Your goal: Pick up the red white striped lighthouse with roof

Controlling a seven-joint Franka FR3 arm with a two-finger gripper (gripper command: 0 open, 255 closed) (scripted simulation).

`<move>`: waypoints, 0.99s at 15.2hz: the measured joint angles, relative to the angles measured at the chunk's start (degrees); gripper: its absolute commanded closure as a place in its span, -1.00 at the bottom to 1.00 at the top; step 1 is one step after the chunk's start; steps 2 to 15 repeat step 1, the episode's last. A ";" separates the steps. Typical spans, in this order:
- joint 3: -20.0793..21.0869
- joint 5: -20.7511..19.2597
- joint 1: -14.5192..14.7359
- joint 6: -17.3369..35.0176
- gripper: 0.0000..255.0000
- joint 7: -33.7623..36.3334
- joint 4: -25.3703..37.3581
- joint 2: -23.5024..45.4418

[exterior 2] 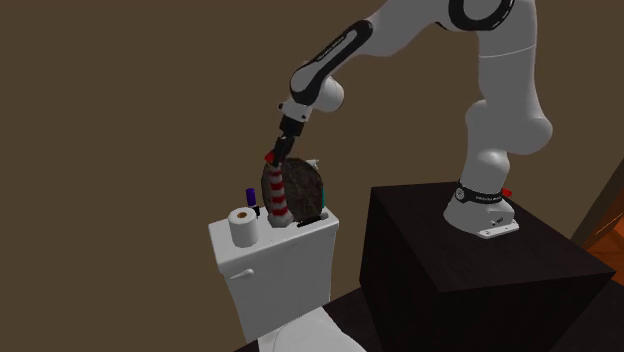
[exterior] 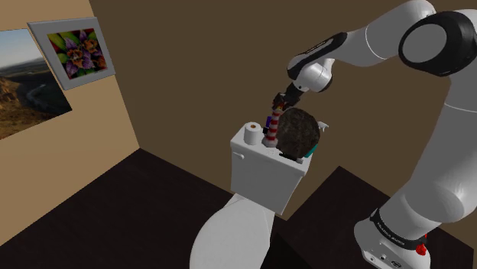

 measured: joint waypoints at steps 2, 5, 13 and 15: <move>-0.15 -0.41 0.14 -0.25 1.00 0.45 -0.03 -0.38; -0.15 -0.41 0.14 -0.25 1.00 0.45 -0.03 -0.38; -0.15 -0.41 0.14 -0.25 1.00 0.45 -0.03 -0.38; -0.15 -0.41 0.14 -0.25 1.00 0.45 -0.03 -0.38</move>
